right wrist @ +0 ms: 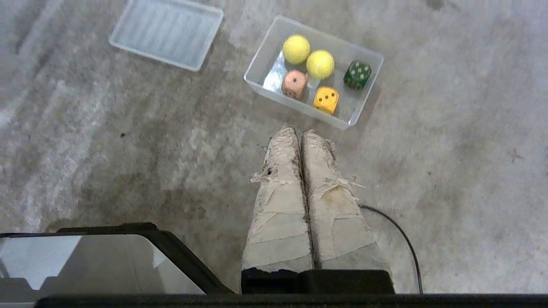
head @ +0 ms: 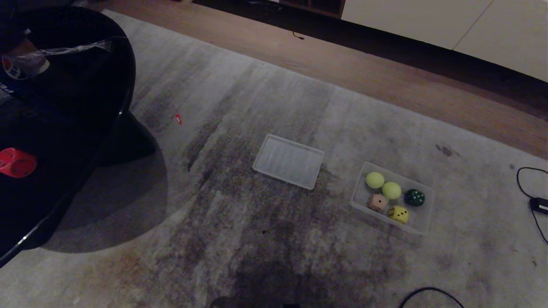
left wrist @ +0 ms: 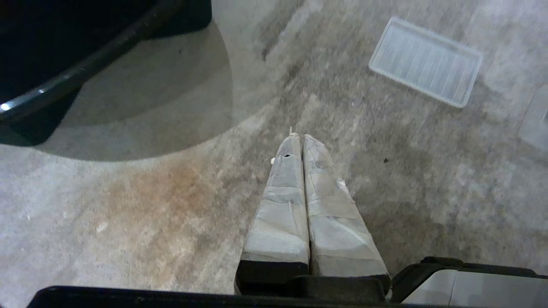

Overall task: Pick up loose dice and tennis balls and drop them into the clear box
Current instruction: Pick up toys out of the box

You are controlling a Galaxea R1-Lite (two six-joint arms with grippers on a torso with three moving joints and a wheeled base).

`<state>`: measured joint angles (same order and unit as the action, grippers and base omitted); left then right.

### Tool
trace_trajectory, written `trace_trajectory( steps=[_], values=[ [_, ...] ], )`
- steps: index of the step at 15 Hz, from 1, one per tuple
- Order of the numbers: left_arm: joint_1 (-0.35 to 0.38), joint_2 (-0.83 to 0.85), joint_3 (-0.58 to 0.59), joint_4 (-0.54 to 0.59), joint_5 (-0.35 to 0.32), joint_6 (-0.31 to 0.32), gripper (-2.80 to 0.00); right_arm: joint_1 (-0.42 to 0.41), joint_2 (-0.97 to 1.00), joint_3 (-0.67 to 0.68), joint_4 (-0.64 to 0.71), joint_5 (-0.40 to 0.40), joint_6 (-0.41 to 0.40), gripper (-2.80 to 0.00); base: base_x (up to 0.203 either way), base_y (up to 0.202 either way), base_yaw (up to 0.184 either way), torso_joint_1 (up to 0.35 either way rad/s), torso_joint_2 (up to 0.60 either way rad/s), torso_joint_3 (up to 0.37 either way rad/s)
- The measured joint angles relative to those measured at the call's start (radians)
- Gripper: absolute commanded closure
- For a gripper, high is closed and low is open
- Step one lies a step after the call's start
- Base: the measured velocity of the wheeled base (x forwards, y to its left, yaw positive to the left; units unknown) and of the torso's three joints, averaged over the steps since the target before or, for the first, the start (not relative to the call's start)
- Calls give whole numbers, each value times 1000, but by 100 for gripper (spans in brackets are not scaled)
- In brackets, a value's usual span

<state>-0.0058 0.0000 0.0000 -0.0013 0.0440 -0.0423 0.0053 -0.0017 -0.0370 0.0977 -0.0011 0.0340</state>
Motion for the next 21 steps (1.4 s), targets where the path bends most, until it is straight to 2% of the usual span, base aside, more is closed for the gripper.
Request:
trace_trajectory(
  steps=[21],
  values=[
    [0,0,0,0,2,-6,0,0,0,0,0,5,-21,0,0,0,0,3,2,201]
  ],
)
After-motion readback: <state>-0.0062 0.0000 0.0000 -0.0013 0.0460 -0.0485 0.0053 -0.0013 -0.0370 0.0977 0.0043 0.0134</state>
